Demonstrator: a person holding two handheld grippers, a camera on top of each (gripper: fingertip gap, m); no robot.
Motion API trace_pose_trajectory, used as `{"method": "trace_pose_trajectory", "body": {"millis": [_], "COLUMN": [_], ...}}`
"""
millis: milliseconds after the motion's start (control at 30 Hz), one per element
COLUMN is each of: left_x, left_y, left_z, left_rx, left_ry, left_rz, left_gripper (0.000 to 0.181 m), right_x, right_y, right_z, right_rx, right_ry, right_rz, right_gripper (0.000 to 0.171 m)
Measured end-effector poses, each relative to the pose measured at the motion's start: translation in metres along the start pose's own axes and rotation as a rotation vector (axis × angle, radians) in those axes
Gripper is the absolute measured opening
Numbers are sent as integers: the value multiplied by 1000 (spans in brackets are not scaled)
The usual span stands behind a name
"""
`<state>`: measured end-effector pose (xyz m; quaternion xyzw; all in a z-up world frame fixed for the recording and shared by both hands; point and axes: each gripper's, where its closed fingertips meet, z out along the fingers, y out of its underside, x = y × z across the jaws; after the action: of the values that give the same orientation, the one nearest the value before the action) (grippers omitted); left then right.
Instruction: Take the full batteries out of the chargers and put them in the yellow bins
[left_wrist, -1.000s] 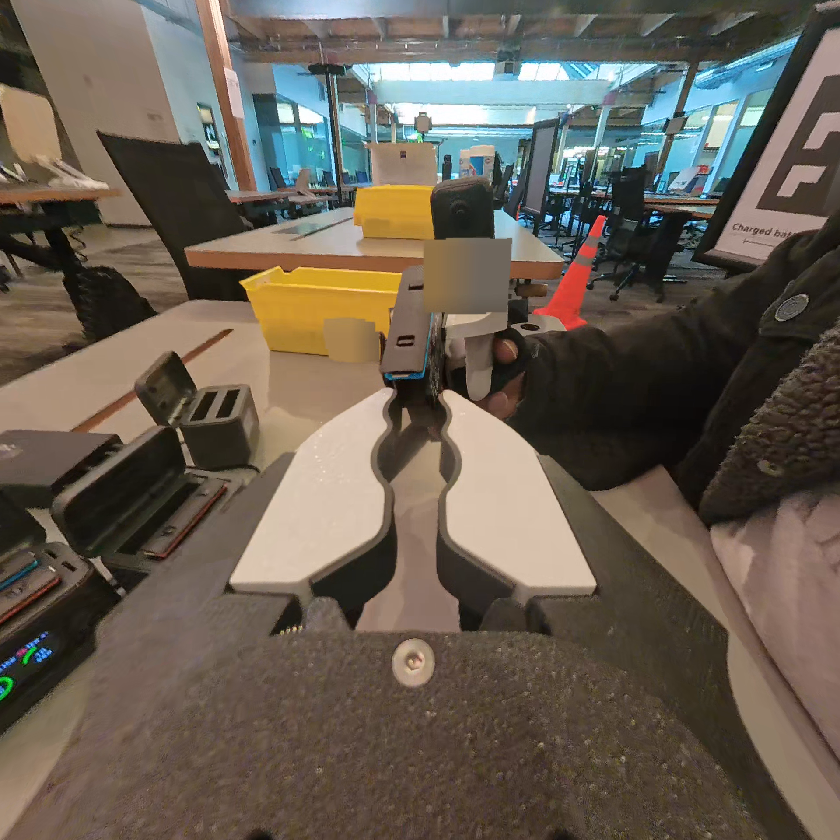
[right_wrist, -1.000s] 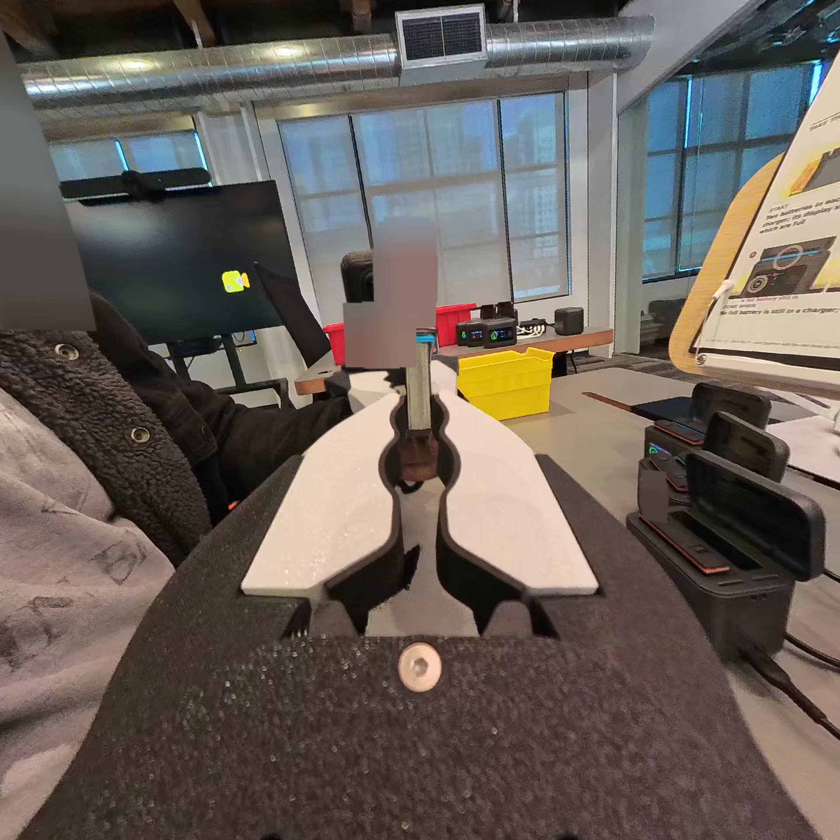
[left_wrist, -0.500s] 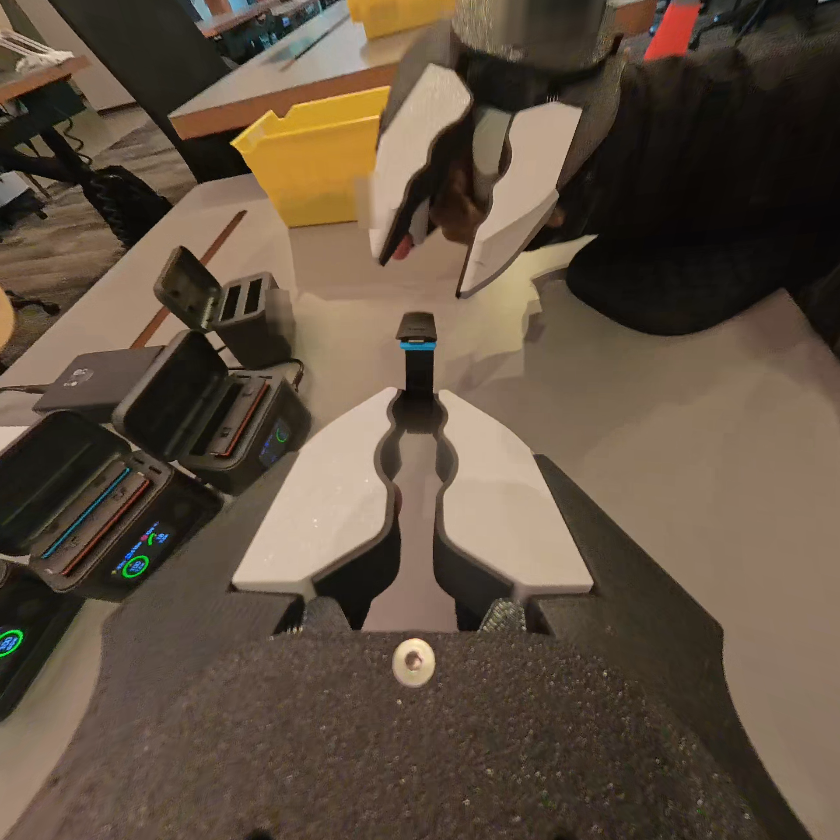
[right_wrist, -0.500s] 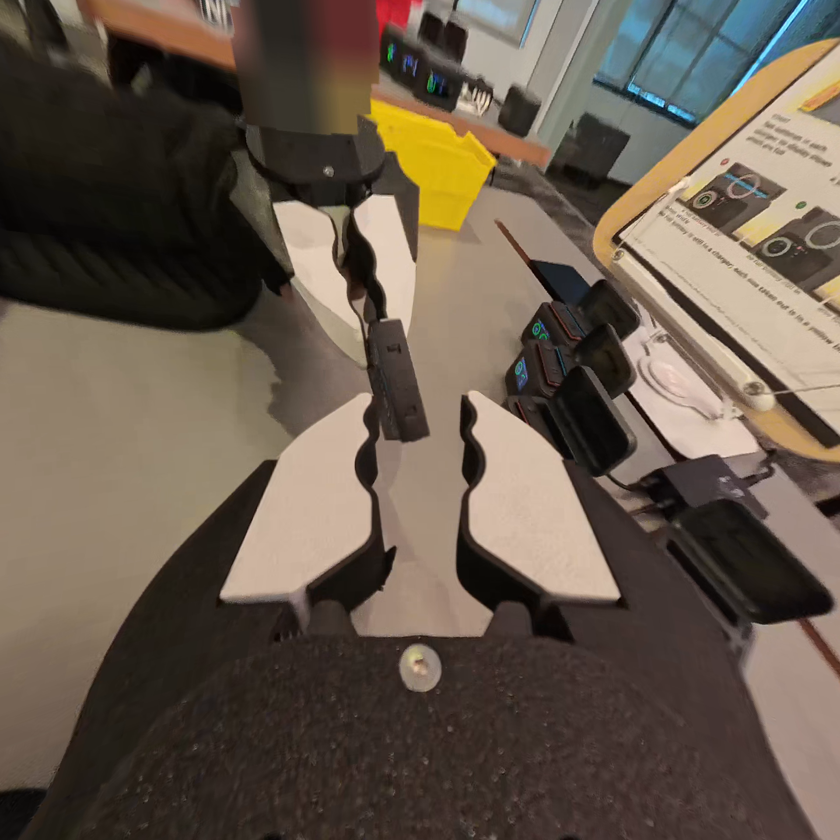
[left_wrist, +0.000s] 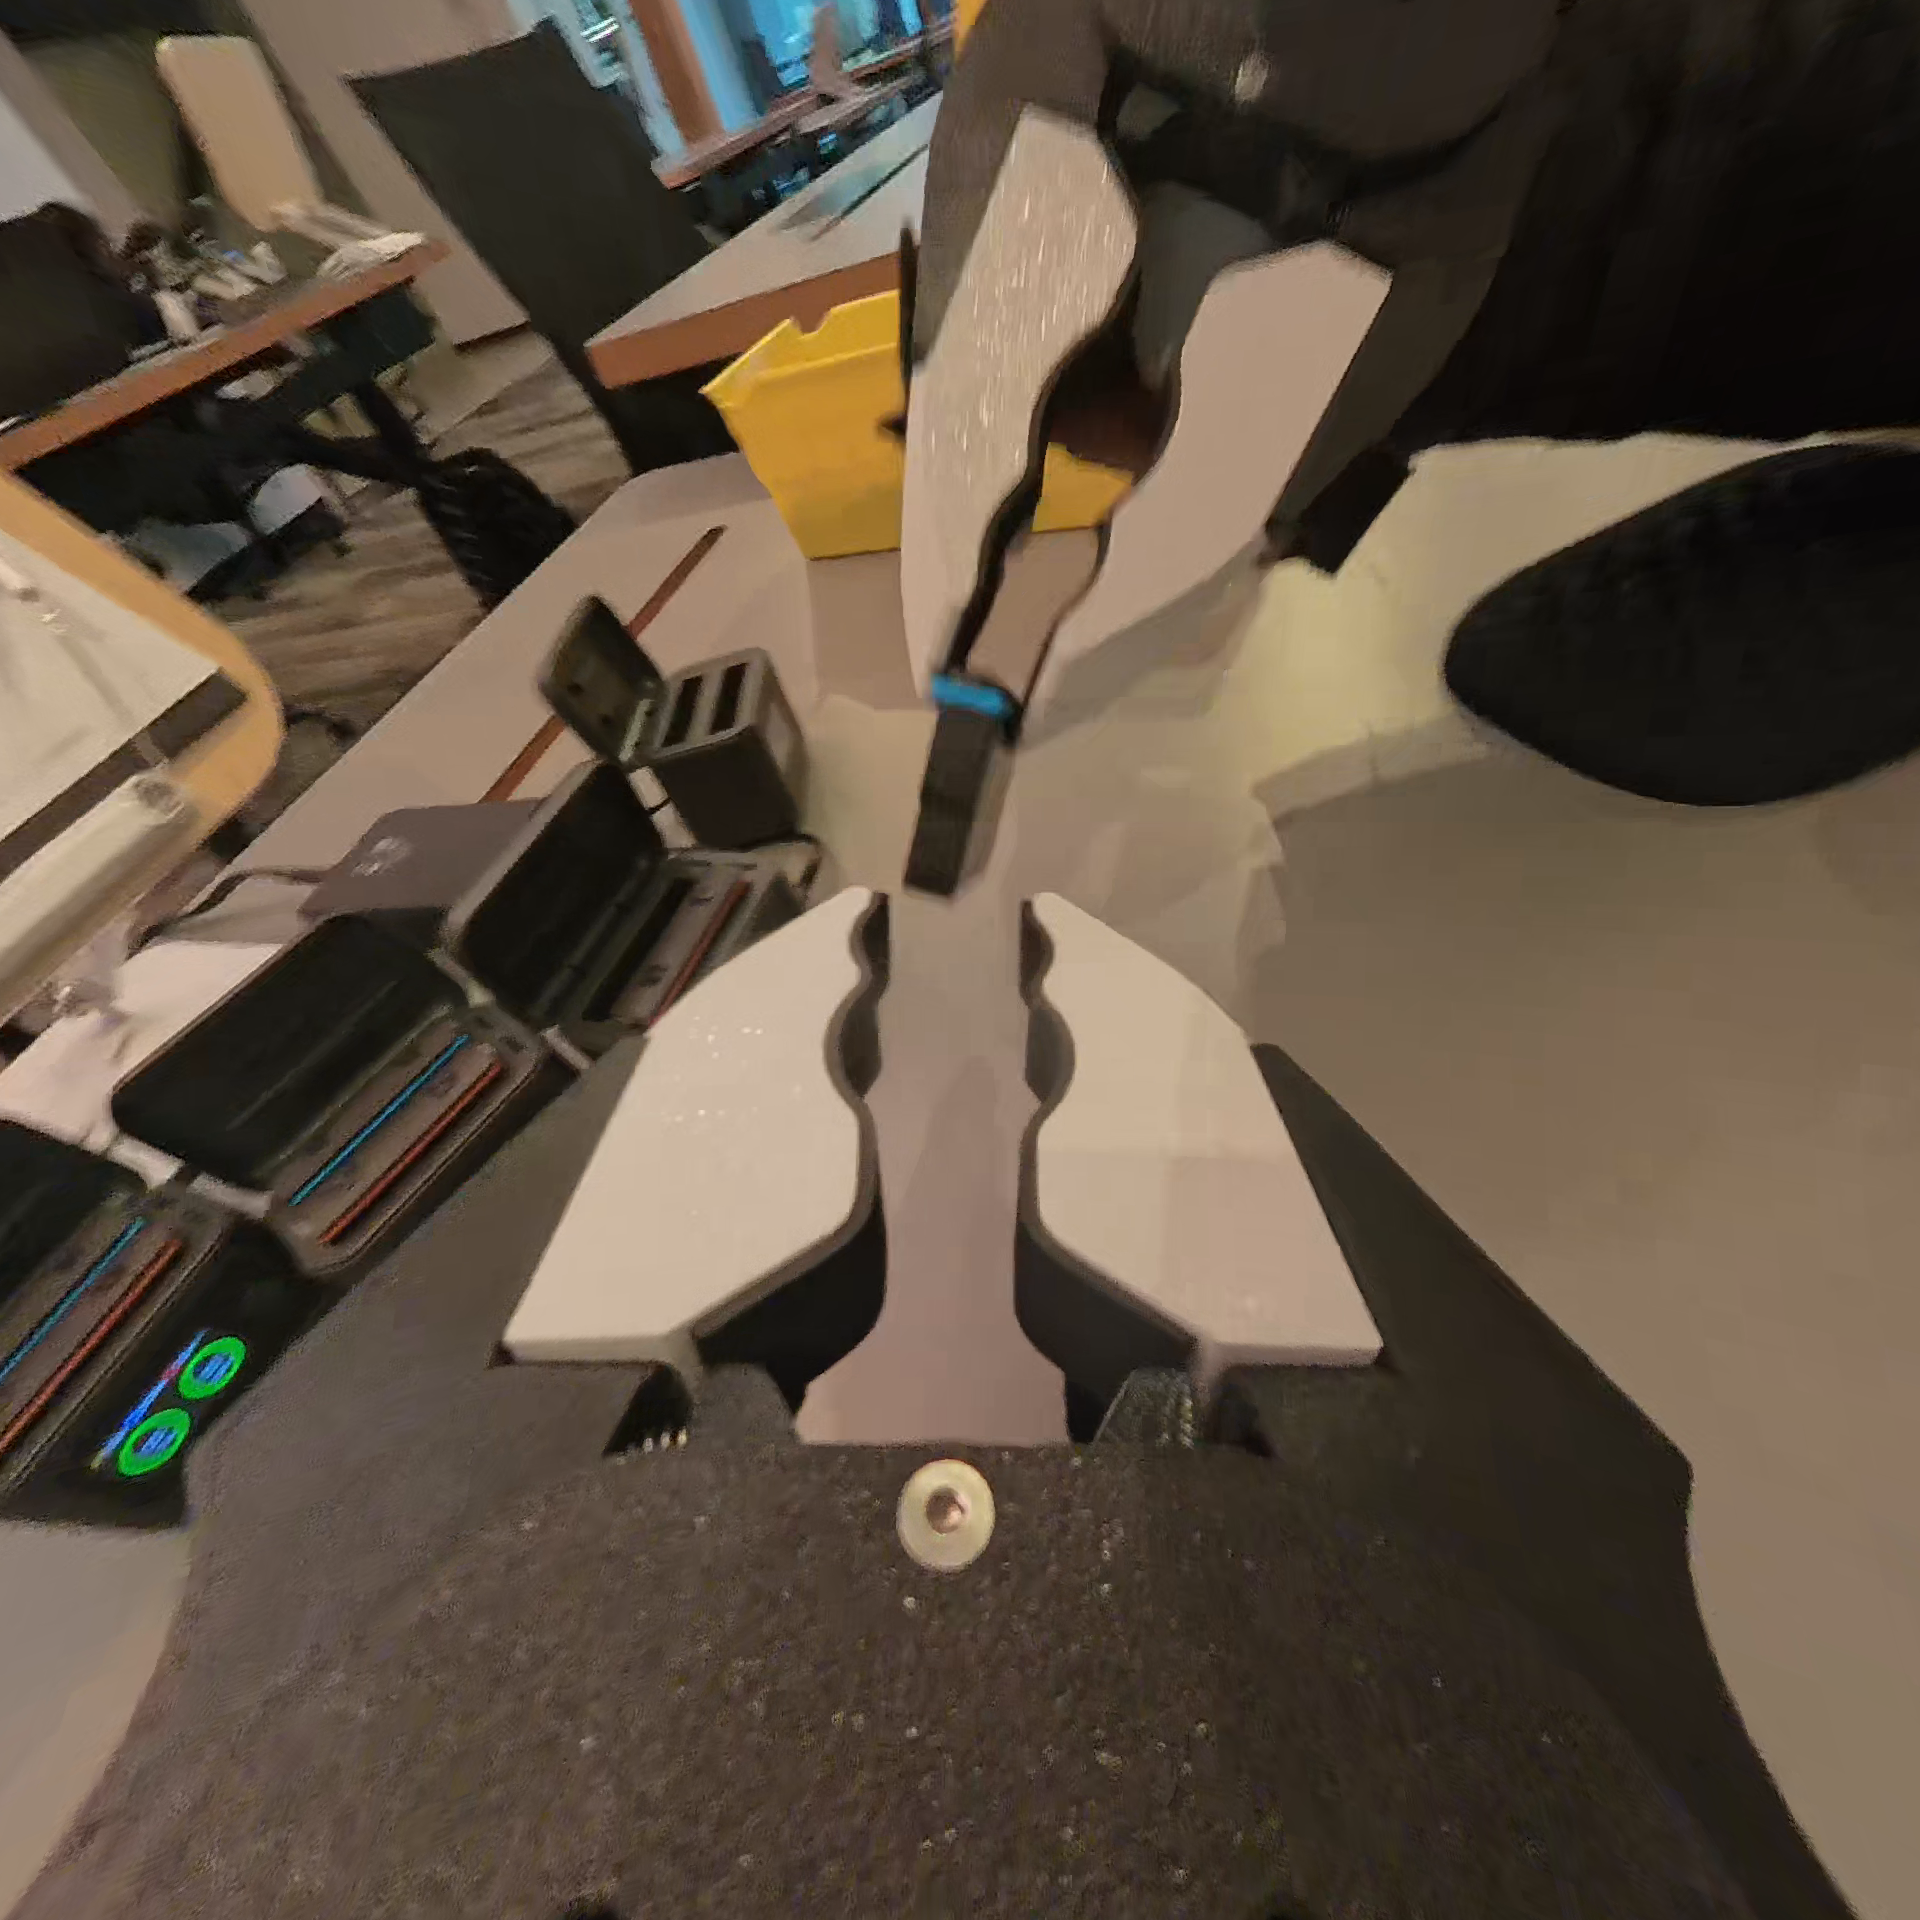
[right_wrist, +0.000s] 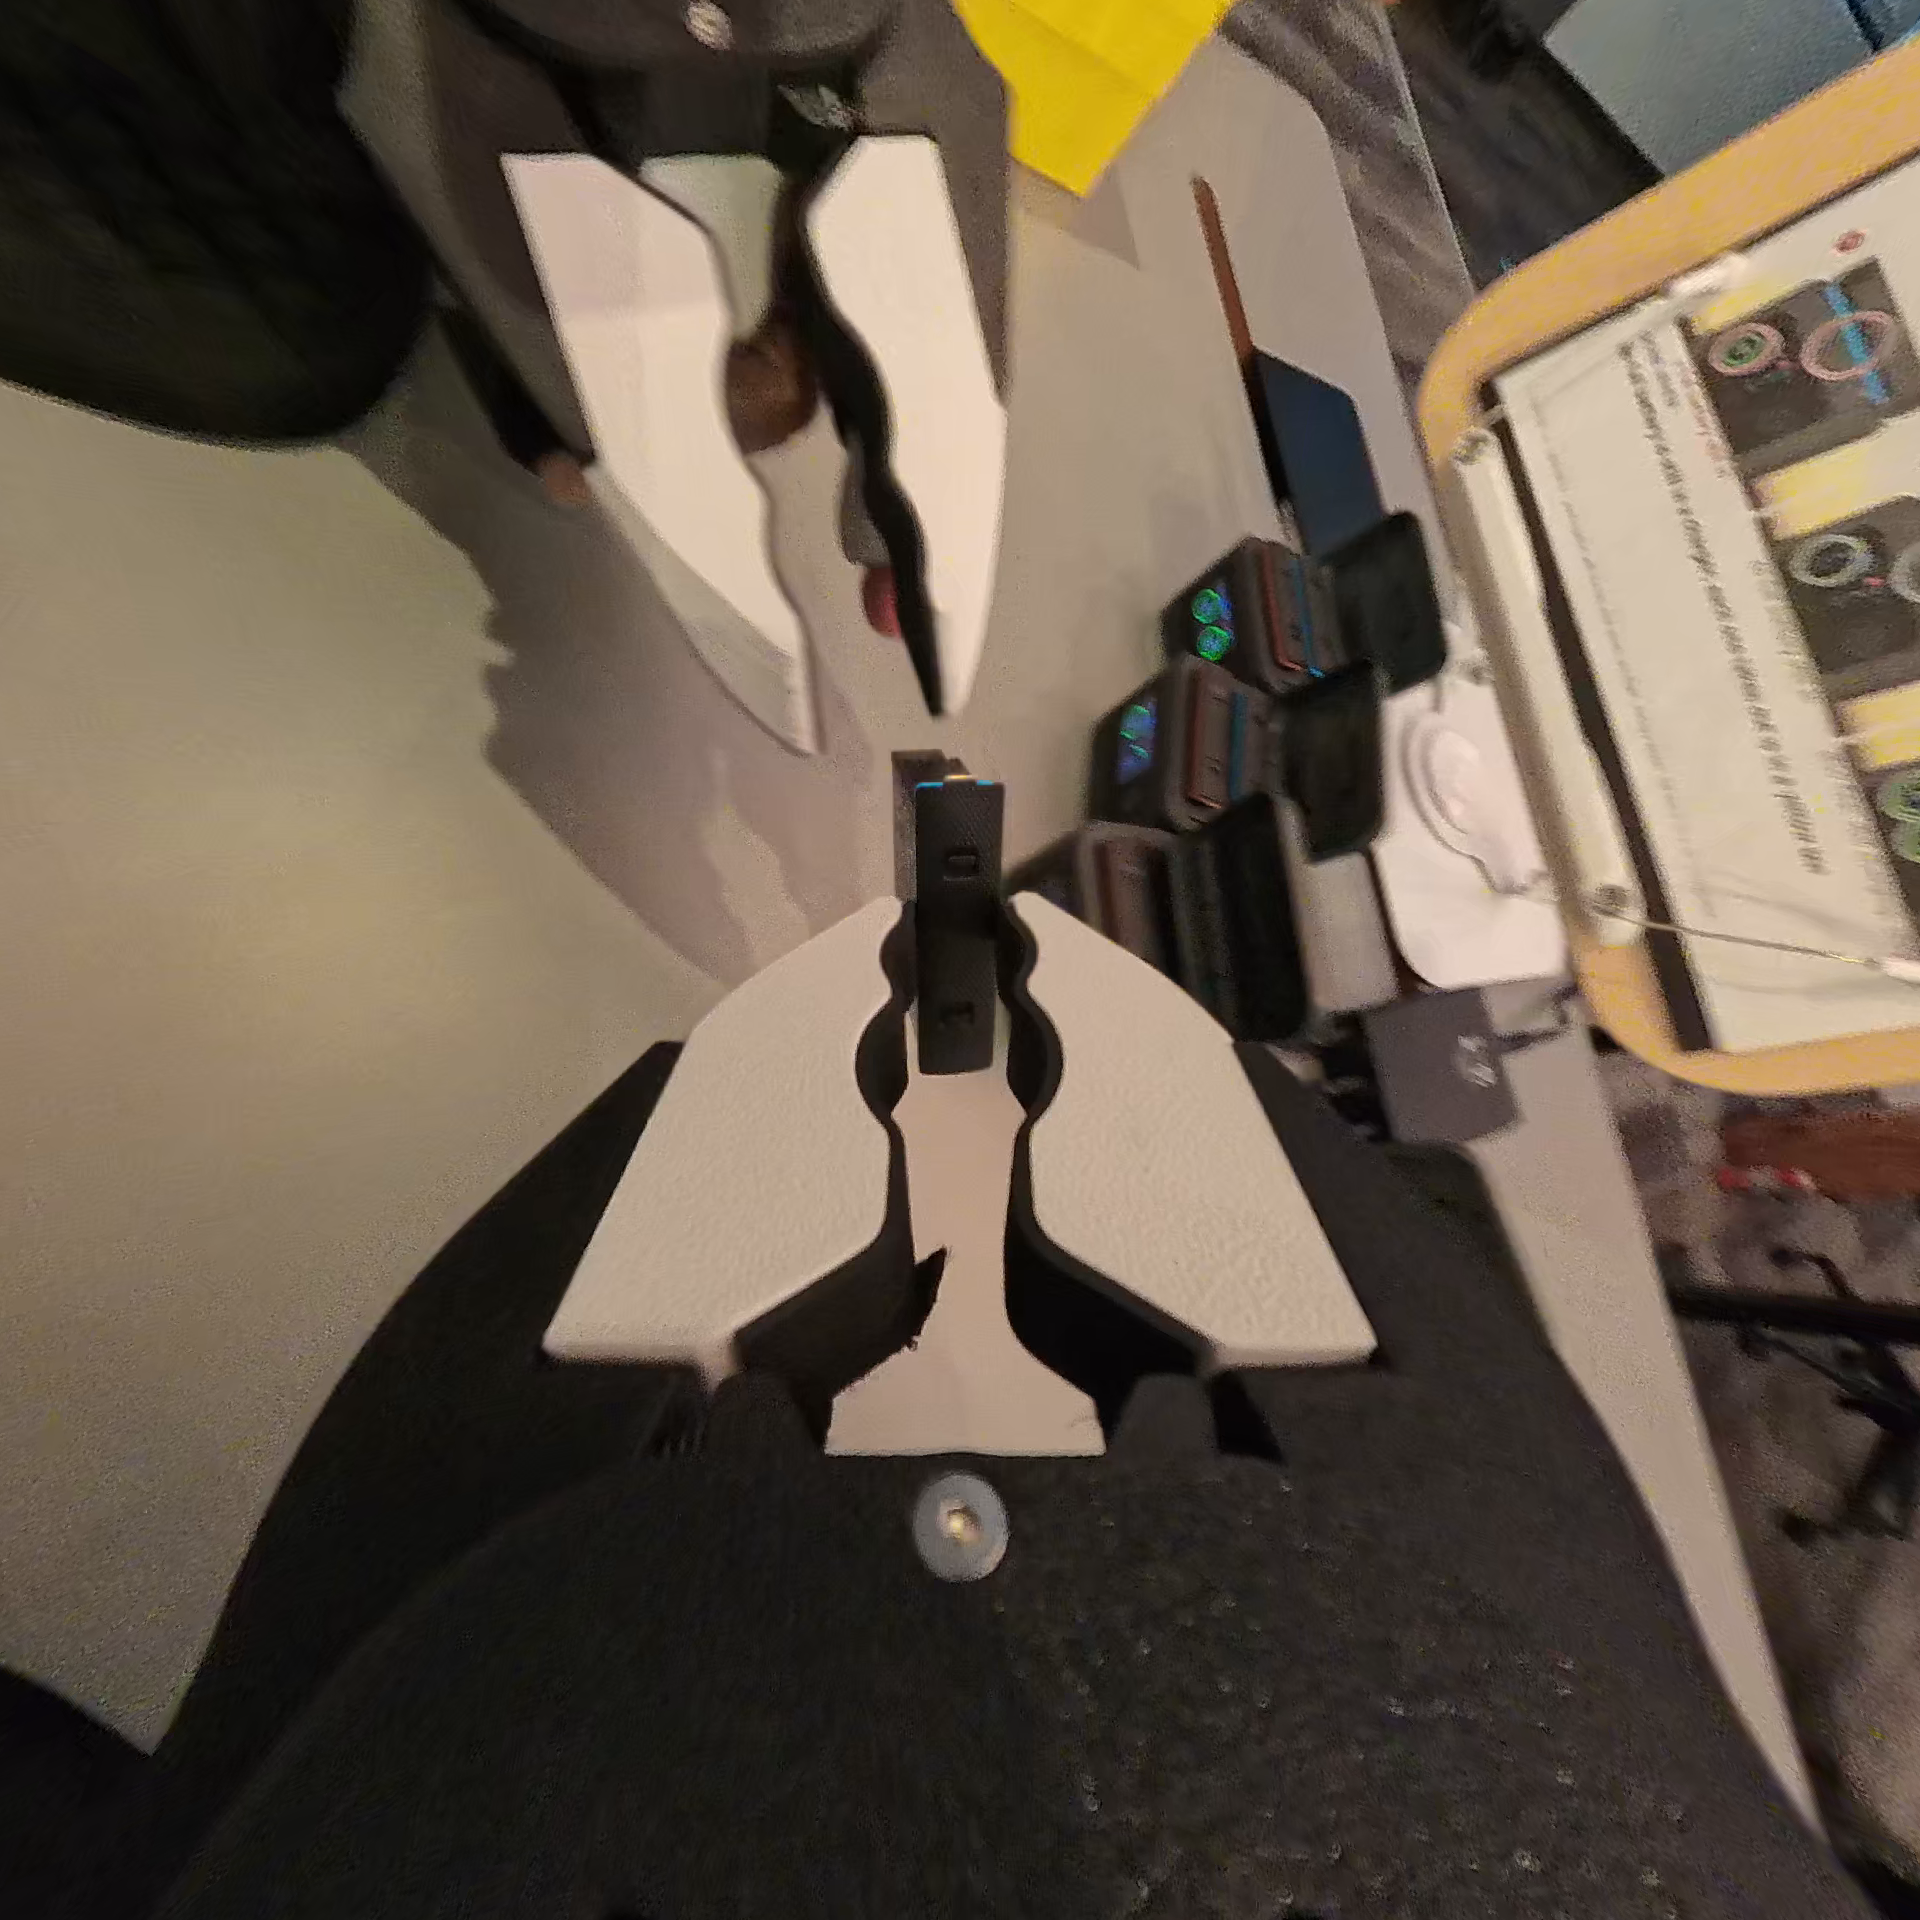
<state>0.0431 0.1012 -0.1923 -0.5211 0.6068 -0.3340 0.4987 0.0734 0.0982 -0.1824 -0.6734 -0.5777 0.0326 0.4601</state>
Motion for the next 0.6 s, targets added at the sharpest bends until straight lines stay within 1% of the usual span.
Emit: {"method": "trace_pose_trajectory", "body": {"millis": [33,167,267,467,600], "left_x": [-8,-42,-67,-97,-102], "left_y": [4,21,31,41,47], "left_z": [-2,-10,-19,-46,-57], "left_rx": [-14,-45,-58,-65,-76], "left_ry": [-32,-180,-311,-533,-591], "left_rz": [-21,-106,-159,-232,-280], "left_gripper": [26,24,22,19,16], "right_x": [13,64,88,101,102], "right_y": [1,8,12,28,35], "right_z": [-2,0,12,42,55], "right_rx": [-36,-184,-271,-421,-478], "right_ry": [18,53,21,-93,-145], "right_rz": [-9,-47,-62,-54,-34], "right_gripper": [14,14,14,14,14]}}
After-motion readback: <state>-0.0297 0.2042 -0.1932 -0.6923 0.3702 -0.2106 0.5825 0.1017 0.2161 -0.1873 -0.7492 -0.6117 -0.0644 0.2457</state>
